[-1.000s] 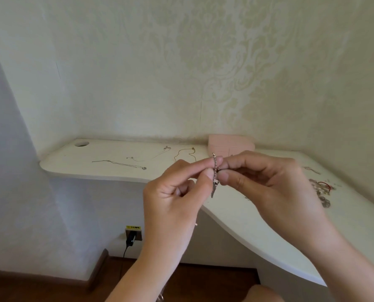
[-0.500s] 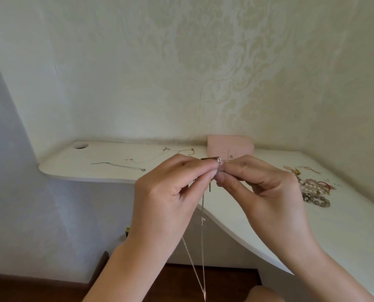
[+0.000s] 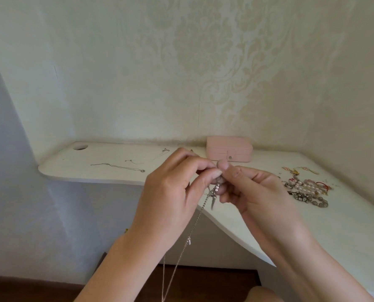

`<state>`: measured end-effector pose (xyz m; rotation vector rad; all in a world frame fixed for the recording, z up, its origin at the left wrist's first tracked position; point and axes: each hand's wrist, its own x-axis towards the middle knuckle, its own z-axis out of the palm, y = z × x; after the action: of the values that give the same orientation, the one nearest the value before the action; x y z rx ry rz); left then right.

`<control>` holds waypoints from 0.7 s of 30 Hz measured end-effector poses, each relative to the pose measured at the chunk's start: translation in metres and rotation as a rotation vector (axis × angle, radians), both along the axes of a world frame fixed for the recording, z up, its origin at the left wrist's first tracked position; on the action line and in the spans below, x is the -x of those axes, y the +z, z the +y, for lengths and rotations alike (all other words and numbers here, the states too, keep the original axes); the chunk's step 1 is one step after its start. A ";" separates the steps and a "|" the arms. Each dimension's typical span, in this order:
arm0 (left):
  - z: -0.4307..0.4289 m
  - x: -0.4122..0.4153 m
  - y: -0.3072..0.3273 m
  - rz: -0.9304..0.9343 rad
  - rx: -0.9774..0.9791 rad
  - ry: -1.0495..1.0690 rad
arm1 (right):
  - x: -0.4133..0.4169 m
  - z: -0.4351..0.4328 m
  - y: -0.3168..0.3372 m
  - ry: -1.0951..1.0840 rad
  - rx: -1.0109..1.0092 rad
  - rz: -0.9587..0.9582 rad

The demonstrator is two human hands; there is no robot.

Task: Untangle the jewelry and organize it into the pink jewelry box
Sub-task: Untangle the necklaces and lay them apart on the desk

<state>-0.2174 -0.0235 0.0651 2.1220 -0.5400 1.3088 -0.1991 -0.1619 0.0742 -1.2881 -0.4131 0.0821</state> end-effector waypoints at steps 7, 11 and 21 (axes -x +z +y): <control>-0.006 0.000 -0.021 0.201 0.286 -0.098 | -0.006 -0.002 -0.001 0.070 -0.097 0.194; -0.015 0.002 -0.023 0.335 0.685 -0.376 | -0.008 -0.006 -0.006 0.259 -0.412 0.413; -0.014 -0.004 -0.012 0.530 1.153 -0.860 | -0.008 -0.007 -0.012 0.345 -0.559 0.368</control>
<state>-0.2129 -0.0376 0.0533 0.9646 -0.2721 0.3250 -0.1914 -0.1690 0.0621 -0.6224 -0.3057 0.4563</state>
